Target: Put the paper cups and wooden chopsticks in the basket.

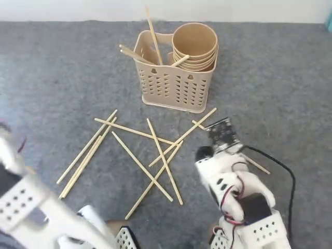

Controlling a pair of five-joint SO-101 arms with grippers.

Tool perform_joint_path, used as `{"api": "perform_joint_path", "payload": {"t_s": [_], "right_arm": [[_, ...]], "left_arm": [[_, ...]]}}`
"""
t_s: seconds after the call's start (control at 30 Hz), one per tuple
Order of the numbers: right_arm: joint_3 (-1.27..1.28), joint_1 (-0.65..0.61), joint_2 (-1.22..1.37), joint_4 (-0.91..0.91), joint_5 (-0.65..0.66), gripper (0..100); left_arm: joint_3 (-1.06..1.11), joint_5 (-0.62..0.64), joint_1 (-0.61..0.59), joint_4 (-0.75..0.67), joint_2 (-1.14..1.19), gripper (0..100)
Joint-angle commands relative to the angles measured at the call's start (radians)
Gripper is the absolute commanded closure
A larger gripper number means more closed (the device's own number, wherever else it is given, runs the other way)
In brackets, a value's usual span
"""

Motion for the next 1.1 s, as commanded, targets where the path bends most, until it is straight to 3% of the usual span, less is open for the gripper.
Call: {"api": "perform_joint_path", "payload": {"t_s": [0.0, 0.17, 0.33, 0.67, 1.07], "right_arm": [[-0.060, -0.160, -0.001, -0.070, -0.091, 88.3], [-0.066, -0.242, 0.136, -0.232, -0.163, 88.4], [-0.133, -0.303, 0.452, -0.377, -0.235, 89.9], [-0.493, -0.321, 1.119, -0.386, -0.278, 90.1], [-0.603, -0.321, 1.408, -0.401, -0.276, 90.1]], "left_arm": [[0.094, 0.005, -0.112, -0.127, -0.091, 99], [0.243, 0.005, -0.180, -0.236, -0.137, 99], [0.292, 0.005, -0.189, -0.288, -0.135, 99], [0.292, 0.005, -0.186, -0.292, -0.133, 99], [0.292, 0.008, -0.138, -0.293, -0.132, 99]]}}
